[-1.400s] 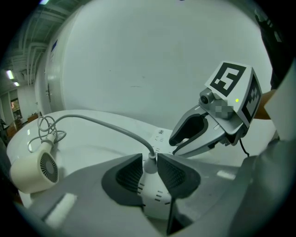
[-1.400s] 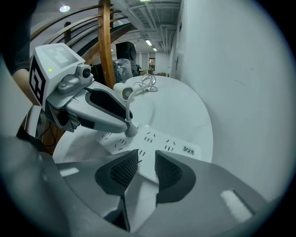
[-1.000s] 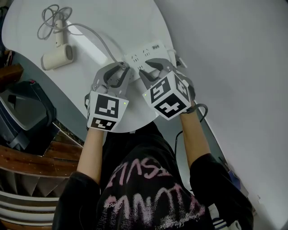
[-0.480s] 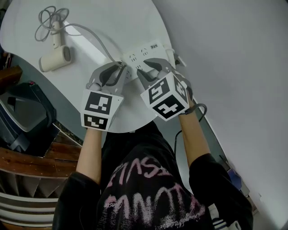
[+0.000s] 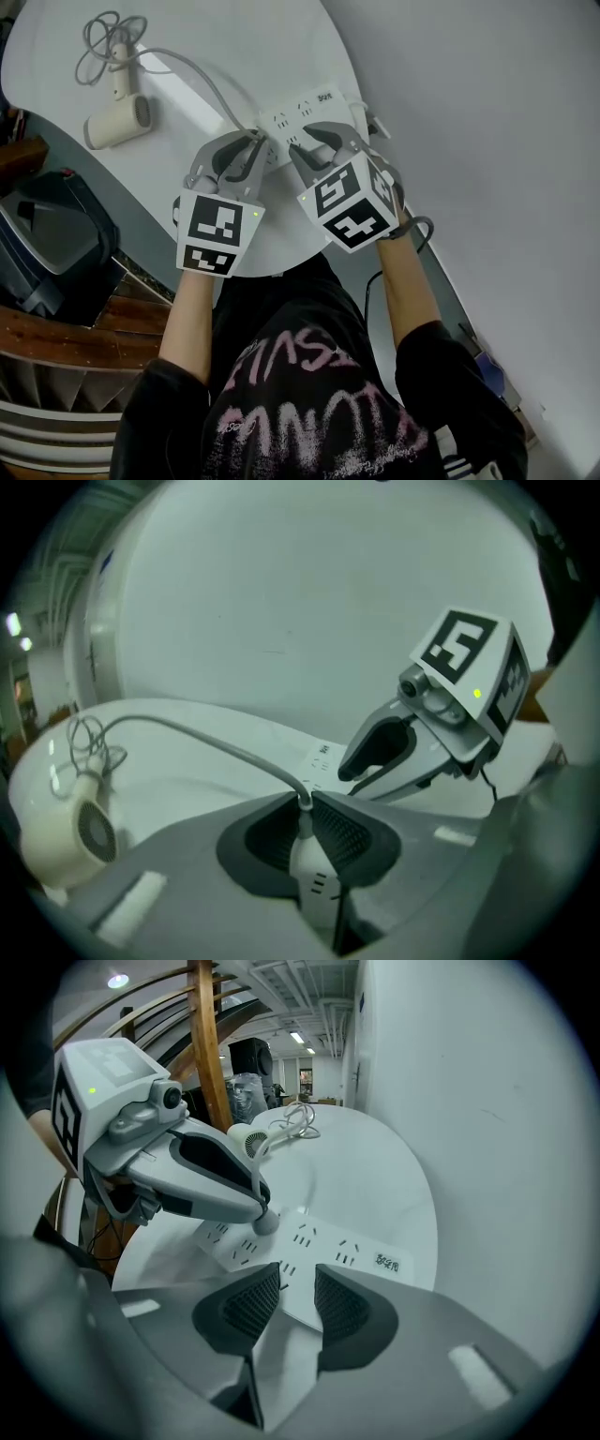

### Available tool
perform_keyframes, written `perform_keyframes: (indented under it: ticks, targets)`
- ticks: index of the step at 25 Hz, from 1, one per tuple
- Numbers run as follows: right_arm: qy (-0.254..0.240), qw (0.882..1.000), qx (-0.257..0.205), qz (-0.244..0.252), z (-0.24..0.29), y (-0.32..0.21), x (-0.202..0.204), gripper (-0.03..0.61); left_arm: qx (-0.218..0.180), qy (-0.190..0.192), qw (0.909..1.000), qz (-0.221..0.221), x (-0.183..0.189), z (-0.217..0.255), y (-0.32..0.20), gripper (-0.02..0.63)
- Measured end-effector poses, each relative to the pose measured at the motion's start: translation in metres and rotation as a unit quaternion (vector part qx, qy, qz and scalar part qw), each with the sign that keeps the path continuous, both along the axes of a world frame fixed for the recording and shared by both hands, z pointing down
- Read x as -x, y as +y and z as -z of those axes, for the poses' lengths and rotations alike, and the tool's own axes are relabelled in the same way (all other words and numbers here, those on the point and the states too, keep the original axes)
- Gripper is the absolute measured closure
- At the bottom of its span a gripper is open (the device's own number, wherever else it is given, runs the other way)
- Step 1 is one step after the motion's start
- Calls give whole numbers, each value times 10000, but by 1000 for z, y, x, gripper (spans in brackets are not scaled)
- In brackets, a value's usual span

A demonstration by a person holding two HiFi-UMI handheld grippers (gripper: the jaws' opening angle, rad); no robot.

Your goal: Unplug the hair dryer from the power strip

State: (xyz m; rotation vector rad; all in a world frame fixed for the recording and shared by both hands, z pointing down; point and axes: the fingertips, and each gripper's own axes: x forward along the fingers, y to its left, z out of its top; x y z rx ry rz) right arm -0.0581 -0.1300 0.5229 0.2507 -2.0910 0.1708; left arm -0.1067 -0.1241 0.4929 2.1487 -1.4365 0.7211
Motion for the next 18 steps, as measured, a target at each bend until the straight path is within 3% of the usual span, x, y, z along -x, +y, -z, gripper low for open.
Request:
perform_keyframes:
  ticks: [2,3,6,7,11,15,16,18]
  targets:
    - [27,10000,-14,3,1,0,0,446,-117,-592,9974,-399,-5,2,3,558]
    - [40,10000,-24,-3,1,0,0,446,-135,-661,9967,-446,-6,2,3,558]
    - [-71,9999,-3,-92,0,0,1,446,-17,-10,10000,8,1,0,-1,558]
    - [-100,9999,6,-118,0,1,1,446,4,20,10000,44,2,1,-1,558]
    - [64,10000,-30,-60,2,1,0,443,-114,-780,9953,-564,-6,4,3,558]
    - [53,9999,52,-118,0,2,2,446,35,138,9998,104,4,2,0,560]
    - [79,9999,73,-120,0,2,1,446,22,76,9999,88,4,3,-1,560]
    - [151,9998,79,-81,1,1,1,446,-74,-523,9980,-336,-2,4,1,560]
